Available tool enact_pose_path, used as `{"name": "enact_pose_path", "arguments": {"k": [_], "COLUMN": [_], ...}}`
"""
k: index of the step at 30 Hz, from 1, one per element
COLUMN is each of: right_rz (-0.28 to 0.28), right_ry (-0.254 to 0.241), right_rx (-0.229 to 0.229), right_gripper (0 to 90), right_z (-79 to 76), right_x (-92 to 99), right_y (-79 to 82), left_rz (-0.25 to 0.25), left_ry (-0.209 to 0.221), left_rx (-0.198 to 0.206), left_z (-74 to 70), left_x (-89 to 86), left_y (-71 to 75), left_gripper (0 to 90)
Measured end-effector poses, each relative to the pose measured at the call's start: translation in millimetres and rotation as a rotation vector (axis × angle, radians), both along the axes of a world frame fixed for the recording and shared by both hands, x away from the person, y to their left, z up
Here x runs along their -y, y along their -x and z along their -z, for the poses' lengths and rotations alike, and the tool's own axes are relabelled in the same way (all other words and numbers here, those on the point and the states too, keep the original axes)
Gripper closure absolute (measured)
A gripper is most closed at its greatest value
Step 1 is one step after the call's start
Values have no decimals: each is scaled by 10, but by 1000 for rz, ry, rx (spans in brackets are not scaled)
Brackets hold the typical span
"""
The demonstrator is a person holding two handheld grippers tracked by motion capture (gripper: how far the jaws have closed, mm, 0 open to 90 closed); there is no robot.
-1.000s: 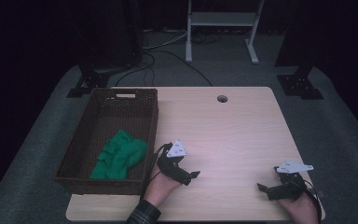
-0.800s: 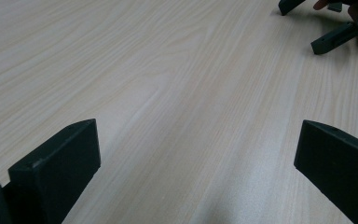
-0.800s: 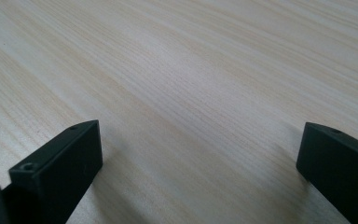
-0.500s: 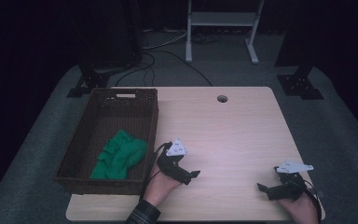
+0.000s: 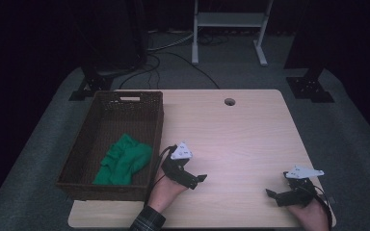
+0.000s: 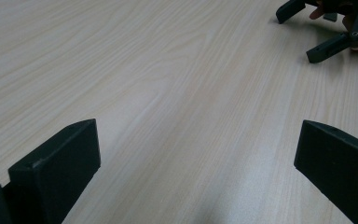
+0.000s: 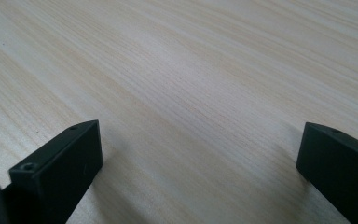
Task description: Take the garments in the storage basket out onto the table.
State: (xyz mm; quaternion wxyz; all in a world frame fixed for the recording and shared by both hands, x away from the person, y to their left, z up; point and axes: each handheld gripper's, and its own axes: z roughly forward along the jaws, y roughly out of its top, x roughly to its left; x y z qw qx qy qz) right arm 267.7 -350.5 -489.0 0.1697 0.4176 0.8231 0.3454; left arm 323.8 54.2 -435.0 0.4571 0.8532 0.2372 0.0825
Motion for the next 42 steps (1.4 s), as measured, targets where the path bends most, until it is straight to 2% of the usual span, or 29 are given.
{"name": "enact_pose_path", "arguments": {"k": [42], "right_rz": [0], "right_ry": [0], "right_rx": [0], "right_gripper": [0], "right_z": [0], "right_x": [0], "right_y": [0], "left_rz": [1], "left_ry": [38], "left_rx": [-6], "left_z": [-196], "left_x": [3], "left_y": [-21], "left_gripper": [0]}}
